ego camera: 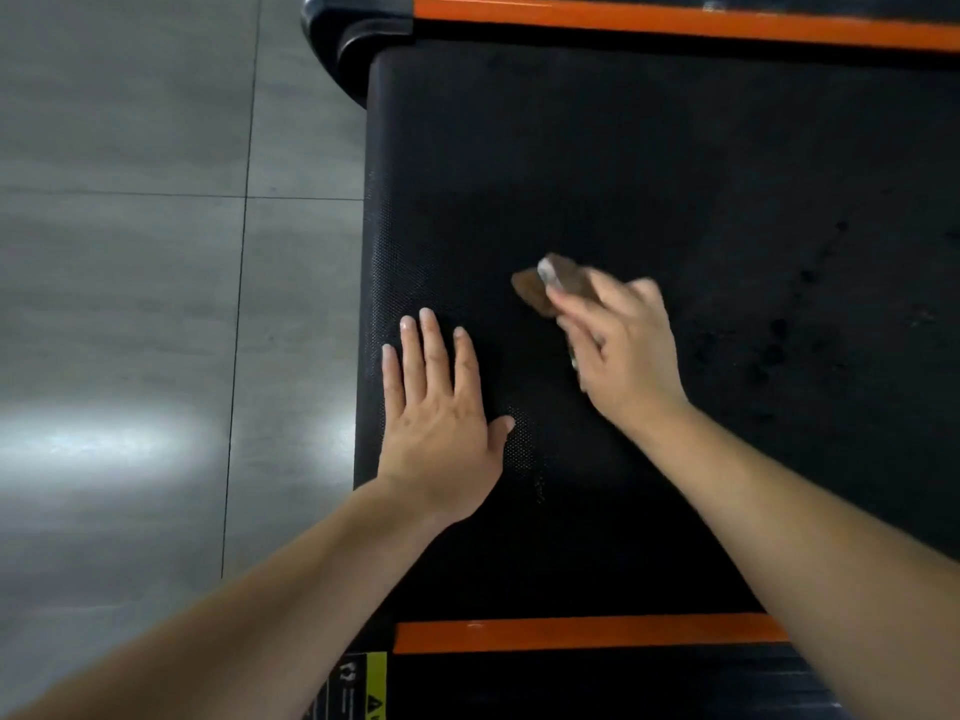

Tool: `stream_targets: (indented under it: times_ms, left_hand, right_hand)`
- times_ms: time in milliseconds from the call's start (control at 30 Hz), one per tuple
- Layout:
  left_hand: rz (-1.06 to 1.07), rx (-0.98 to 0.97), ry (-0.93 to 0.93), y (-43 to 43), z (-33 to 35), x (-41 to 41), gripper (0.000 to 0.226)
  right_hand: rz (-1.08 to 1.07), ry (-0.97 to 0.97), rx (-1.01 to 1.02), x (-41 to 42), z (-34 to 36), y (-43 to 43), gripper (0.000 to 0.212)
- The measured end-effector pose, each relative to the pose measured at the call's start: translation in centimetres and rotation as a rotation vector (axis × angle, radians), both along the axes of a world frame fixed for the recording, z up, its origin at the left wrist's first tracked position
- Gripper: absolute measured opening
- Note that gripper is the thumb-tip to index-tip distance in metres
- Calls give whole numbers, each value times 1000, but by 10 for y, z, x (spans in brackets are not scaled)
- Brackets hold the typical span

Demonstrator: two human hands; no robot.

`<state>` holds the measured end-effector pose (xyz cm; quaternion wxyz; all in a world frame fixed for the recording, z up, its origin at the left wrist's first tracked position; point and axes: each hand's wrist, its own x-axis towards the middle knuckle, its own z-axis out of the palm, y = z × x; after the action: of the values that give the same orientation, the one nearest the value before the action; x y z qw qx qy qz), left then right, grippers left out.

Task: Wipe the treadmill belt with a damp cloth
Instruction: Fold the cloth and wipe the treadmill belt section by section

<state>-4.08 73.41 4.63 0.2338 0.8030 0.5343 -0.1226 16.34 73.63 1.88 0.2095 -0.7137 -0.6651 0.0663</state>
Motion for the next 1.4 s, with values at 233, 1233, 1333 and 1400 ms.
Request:
stream_targets:
  times_ms: [233, 1233, 1333, 1400]
  left_hand:
    - [-2, 46, -146, 16, -11, 11, 82]
    - [84, 293, -59, 96, -37, 115, 81]
    - [82, 280, -55, 97, -36, 114, 82]
    - [87, 276, -62, 97, -35, 114, 82]
  right_hand:
    - [85, -14, 46, -1, -5, -45, 26]
    - [61, -6, 129, 93, 4, 215, 27]
    - [65, -93, 144, 105, 1, 215, 27]
    - [-25, -131, 118, 131, 0, 203, 28]
